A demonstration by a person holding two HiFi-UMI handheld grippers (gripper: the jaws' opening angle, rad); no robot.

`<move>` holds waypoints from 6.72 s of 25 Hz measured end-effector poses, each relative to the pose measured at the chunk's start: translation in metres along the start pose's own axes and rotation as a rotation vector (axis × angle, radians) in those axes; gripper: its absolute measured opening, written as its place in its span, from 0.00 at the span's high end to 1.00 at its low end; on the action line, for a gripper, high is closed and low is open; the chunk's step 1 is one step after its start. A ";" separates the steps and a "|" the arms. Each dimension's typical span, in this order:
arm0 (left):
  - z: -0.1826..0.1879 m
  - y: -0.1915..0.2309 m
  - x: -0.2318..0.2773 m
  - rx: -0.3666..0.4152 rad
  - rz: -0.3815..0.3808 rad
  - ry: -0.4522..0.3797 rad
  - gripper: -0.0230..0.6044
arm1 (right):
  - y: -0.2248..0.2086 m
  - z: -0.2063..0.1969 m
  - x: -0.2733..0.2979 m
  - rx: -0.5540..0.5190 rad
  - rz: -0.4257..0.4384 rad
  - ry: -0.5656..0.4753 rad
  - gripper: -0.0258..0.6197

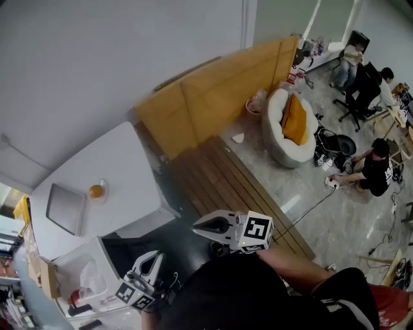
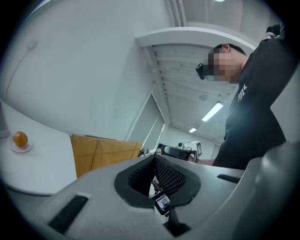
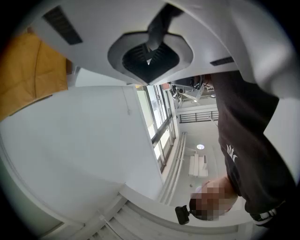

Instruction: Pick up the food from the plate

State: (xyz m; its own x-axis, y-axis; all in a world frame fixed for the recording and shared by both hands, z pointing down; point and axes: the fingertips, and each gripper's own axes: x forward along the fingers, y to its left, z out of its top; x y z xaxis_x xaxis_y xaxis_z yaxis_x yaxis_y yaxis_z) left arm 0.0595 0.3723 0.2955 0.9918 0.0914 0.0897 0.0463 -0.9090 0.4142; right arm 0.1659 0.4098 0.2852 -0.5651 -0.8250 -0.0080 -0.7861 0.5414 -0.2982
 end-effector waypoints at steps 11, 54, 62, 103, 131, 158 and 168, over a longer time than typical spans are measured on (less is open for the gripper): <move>-0.029 -0.021 0.012 -0.005 0.014 -0.030 0.95 | 0.019 -0.018 -0.026 -0.025 0.010 0.049 0.96; 0.003 0.130 -0.108 -0.001 0.404 -0.161 0.95 | -0.017 -0.032 0.211 -0.002 0.408 0.192 0.85; 0.032 0.176 -0.146 -0.022 0.391 -0.200 0.95 | -0.016 -0.024 0.280 -0.045 0.408 0.217 0.84; 0.079 0.444 -0.165 -0.156 0.623 -0.186 0.95 | -0.208 -0.055 0.508 -0.044 0.510 0.378 0.79; -0.019 0.546 -0.168 -0.280 0.491 -0.238 0.95 | -0.245 -0.233 0.615 -0.340 0.424 0.596 0.36; -0.056 0.530 -0.150 -0.285 0.431 -0.213 0.95 | -0.258 -0.269 0.615 -0.387 0.394 0.653 0.41; -0.050 0.521 -0.151 -0.269 0.456 -0.206 0.95 | -0.249 -0.245 0.604 -0.378 0.403 0.607 0.42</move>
State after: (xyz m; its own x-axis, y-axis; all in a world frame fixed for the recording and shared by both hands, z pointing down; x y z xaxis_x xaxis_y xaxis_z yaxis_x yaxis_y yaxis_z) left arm -0.0722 -0.0945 0.5434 0.9085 -0.3916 0.1461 -0.3971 -0.6997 0.5939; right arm -0.0410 -0.1840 0.5883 -0.7741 -0.3826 0.5043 -0.4634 0.8852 -0.0399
